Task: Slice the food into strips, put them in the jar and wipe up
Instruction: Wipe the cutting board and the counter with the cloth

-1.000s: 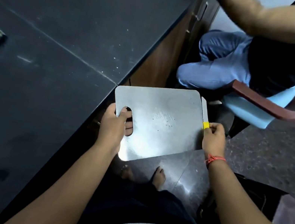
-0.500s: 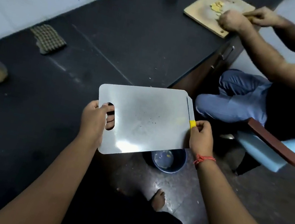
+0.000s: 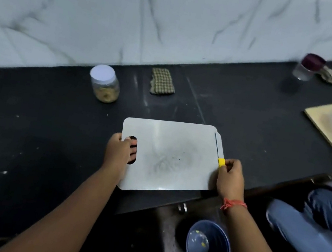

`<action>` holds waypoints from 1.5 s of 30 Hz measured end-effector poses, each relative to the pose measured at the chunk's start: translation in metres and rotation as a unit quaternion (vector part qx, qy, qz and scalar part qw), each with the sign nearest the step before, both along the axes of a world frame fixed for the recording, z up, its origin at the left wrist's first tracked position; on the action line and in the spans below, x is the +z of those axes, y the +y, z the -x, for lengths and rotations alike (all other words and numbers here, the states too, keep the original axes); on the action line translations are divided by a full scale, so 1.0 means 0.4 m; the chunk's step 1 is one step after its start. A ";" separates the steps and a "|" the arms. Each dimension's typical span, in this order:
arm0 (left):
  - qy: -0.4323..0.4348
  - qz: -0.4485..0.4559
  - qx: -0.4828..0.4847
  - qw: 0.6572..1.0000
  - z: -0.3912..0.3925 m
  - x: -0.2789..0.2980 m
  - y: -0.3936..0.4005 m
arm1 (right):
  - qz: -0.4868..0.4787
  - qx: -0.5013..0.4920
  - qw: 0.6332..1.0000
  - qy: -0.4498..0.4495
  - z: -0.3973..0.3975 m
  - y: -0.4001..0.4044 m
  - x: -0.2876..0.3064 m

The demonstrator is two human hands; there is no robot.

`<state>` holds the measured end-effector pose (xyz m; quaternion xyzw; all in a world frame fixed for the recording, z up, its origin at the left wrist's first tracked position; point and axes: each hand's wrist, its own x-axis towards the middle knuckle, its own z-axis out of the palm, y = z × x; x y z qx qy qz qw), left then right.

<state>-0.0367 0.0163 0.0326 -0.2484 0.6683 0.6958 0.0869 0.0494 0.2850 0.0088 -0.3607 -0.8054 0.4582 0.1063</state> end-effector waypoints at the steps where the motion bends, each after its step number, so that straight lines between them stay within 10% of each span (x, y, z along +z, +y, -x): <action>1: 0.000 0.010 0.015 1.000 0.010 -0.004 -0.021 | -0.003 0.019 1.000 -0.002 0.031 -0.013 0.003; 8: -0.030 0.168 0.042 0.984 0.043 -0.083 -0.114 | -0.026 0.142 0.988 -0.051 0.167 -0.075 -0.009; 16: -0.037 0.448 0.007 0.893 0.038 -0.105 -0.139 | -0.118 0.271 0.950 -0.100 0.205 -0.058 -0.010; 45: -0.008 0.554 -0.063 0.830 0.050 -0.102 -0.145 | -0.331 0.317 0.873 -0.168 0.204 -0.057 0.021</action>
